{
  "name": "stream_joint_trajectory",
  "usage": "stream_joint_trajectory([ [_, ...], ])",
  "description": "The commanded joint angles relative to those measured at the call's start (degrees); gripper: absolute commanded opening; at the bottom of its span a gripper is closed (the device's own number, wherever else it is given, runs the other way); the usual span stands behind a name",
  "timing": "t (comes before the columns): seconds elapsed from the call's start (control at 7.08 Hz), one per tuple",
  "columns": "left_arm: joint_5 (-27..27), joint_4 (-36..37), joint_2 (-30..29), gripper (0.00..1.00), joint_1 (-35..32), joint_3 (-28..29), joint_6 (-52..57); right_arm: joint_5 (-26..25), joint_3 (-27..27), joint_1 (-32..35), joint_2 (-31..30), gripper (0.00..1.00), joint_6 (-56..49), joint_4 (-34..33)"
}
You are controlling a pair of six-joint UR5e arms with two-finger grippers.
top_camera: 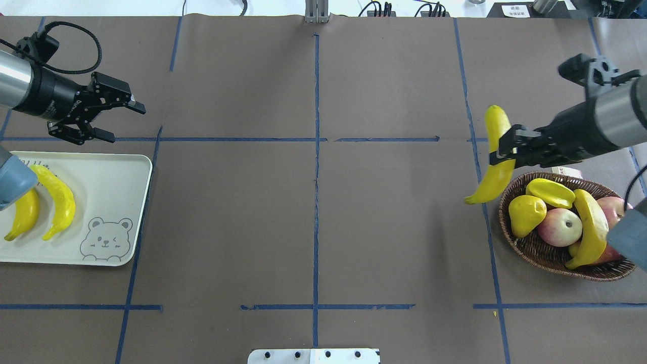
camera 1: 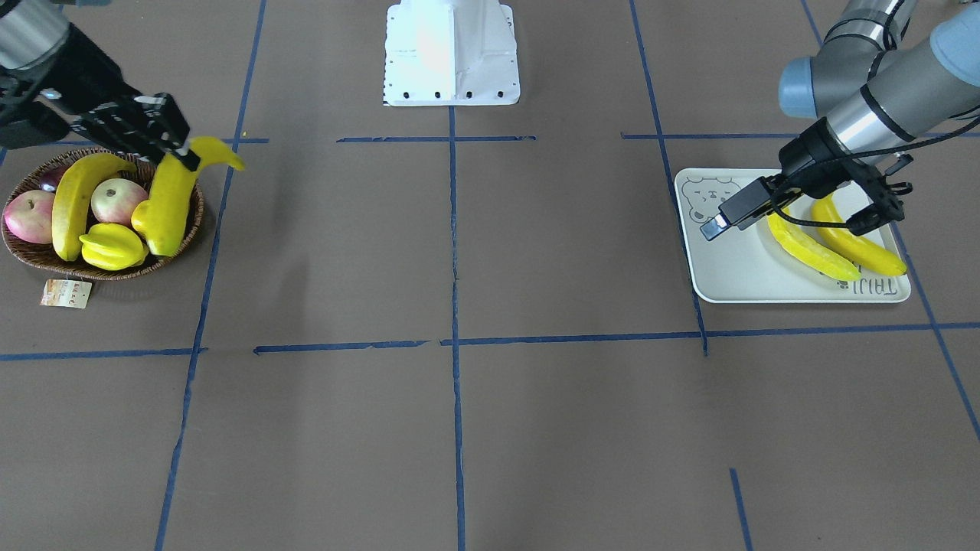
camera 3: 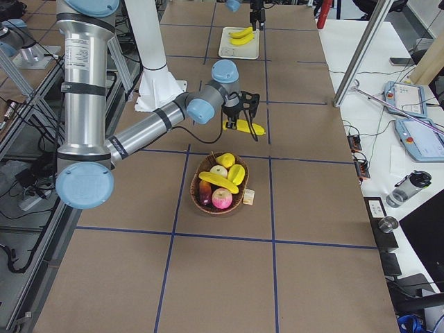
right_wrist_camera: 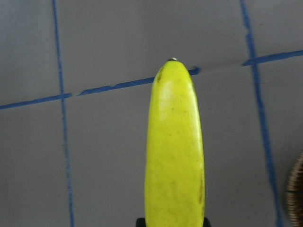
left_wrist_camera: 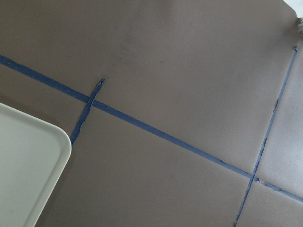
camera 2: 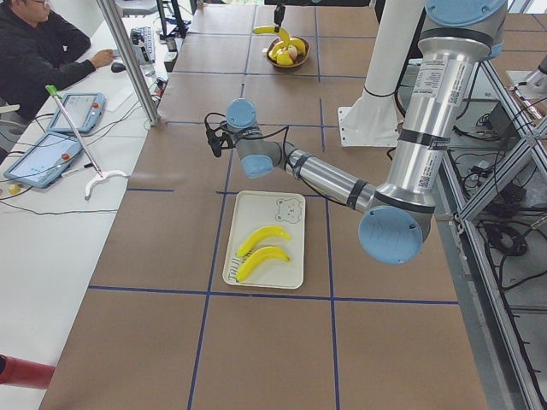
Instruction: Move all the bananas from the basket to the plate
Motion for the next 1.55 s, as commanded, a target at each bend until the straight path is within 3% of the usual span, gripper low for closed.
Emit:
stream_joint_trajectory([
  [0.0,0.01,-0.52,-1.19,0.99,1.57,0.35,-2.13,-2.16,-4.69,-8.56,13.93,0.00,4.29,0.14],
  [0.56,1.92,-0.79,-11.54,0.99,8.68,-0.87,-12.47,-20.86,-5.85,-25.36,23.37,0.00,10.35,0.84],
  [0.99,8.08,-0.88,-15.51,0.99,15.63,-1.58,-15.67,-22.30,-6.39,-26.70,24.54,0.00,10.98,0.93],
  [1.41,8.18,-1.66,-17.71,0.99,20.19,-2.46,-15.67,-22.48,-6.47,-26.71,24.54,0.00,10.98,2.15],
])
